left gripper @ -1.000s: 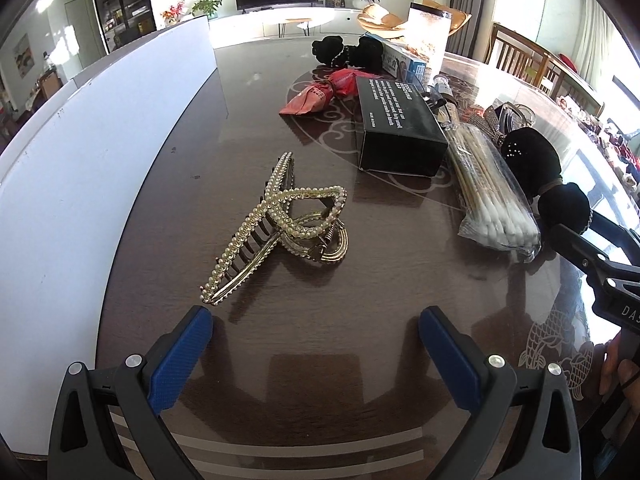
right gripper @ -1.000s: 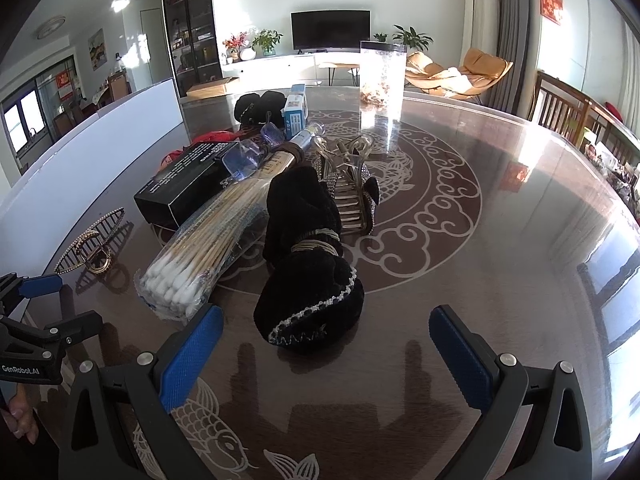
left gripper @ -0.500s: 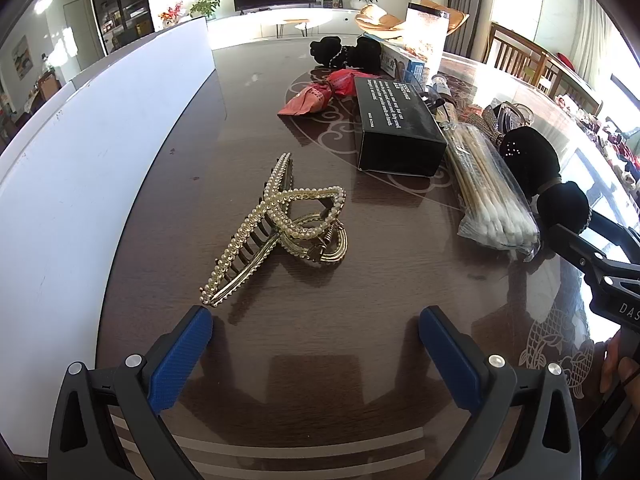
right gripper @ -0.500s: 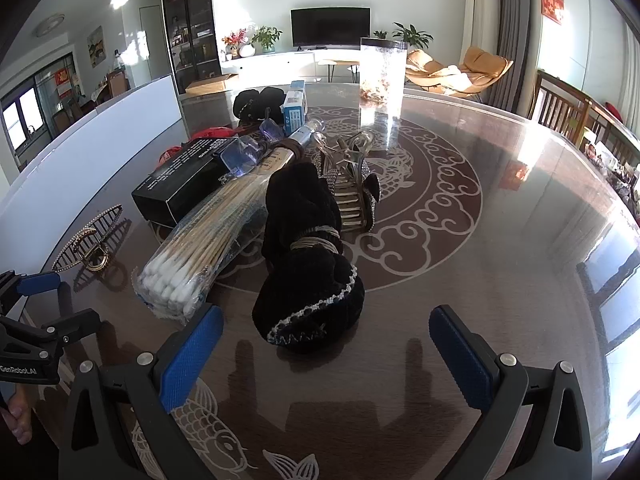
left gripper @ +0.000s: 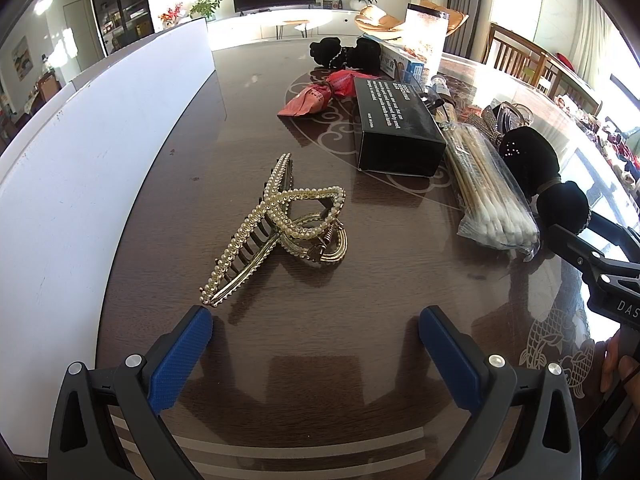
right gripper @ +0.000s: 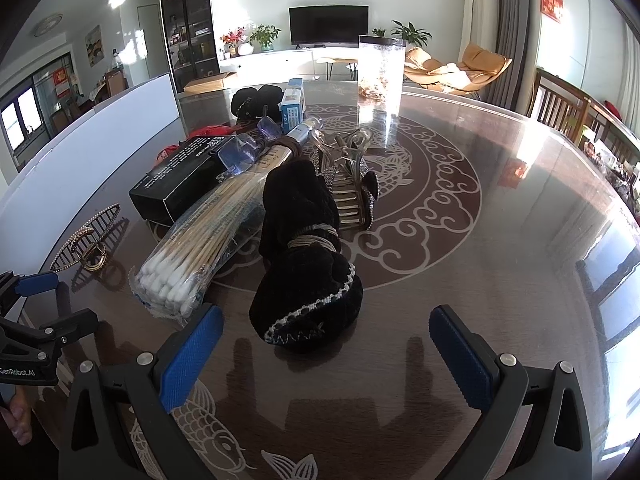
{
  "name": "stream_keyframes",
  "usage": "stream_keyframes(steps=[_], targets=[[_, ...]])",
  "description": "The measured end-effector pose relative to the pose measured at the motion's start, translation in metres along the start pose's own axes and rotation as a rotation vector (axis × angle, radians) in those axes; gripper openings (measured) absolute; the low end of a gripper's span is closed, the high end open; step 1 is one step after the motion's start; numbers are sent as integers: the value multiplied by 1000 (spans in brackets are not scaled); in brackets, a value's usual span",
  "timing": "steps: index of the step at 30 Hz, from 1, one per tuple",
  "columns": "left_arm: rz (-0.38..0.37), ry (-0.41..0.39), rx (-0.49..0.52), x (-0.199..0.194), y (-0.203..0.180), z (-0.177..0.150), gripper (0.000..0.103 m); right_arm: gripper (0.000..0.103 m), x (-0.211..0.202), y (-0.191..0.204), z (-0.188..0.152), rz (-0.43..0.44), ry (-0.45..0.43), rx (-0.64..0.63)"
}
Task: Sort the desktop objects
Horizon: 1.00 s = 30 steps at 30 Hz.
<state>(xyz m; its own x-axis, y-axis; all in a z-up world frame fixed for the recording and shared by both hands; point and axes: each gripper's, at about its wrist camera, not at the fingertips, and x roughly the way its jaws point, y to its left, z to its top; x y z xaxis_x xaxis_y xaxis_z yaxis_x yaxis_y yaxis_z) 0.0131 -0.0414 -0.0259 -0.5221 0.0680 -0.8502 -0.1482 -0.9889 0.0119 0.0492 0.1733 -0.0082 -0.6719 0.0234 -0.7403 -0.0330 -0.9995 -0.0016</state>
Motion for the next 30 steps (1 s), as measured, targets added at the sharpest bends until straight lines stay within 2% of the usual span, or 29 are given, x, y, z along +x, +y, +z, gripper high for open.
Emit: stream_keyframes(steps=[30], targets=[[-3,-1,4,0,1,-1,103,103,2,1,0,-3,8,3]])
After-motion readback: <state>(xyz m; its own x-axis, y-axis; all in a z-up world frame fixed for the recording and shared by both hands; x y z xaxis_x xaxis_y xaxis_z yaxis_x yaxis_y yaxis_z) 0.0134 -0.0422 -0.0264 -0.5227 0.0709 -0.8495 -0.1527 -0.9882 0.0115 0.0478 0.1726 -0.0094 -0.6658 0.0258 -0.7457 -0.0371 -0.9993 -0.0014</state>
